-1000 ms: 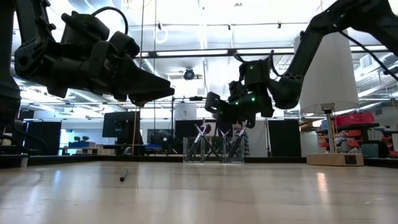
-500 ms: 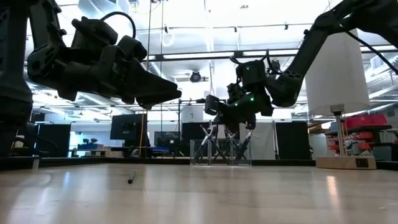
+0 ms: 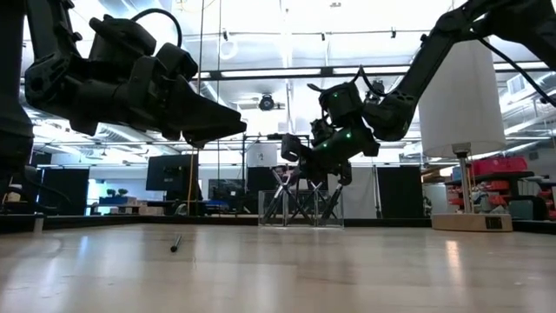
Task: Pick & Place Makeup Supplies
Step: Put the black makeup brush into the transparent organizer
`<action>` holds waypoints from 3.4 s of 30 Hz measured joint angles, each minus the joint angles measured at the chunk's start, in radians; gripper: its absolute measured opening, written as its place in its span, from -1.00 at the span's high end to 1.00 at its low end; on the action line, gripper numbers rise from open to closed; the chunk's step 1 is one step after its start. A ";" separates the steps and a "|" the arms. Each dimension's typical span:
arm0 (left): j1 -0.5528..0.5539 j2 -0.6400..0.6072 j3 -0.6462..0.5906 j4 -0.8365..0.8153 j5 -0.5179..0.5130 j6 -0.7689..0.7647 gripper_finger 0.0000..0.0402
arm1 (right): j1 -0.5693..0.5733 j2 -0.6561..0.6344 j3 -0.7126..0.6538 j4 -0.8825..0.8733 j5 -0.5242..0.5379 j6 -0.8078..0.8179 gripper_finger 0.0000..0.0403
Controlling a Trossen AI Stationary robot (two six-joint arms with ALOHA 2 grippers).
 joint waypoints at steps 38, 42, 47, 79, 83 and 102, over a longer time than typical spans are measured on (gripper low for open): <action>0.000 0.000 0.000 -0.031 0.000 -0.011 0.03 | 0.207 -0.272 -0.001 -0.371 0.101 -0.204 0.36; 0.000 0.000 -0.002 -0.049 0.000 -0.027 0.03 | 0.326 -0.260 -0.003 -0.380 0.095 -0.164 0.45; 0.000 0.000 -0.002 -0.115 -0.024 -0.019 0.03 | 0.463 -0.213 -0.018 -0.343 0.043 -0.056 0.56; 0.000 -0.413 -0.002 -0.666 -0.307 -0.015 0.03 | 0.641 0.375 0.477 -0.534 0.177 0.051 -0.03; 0.000 -0.413 -0.002 -0.666 -0.307 -0.017 0.03 | 0.627 0.370 0.487 -0.658 0.156 0.059 0.09; 0.000 -0.413 -0.002 -0.711 -0.306 -0.026 0.03 | 0.638 0.206 0.094 -0.438 0.076 0.211 0.95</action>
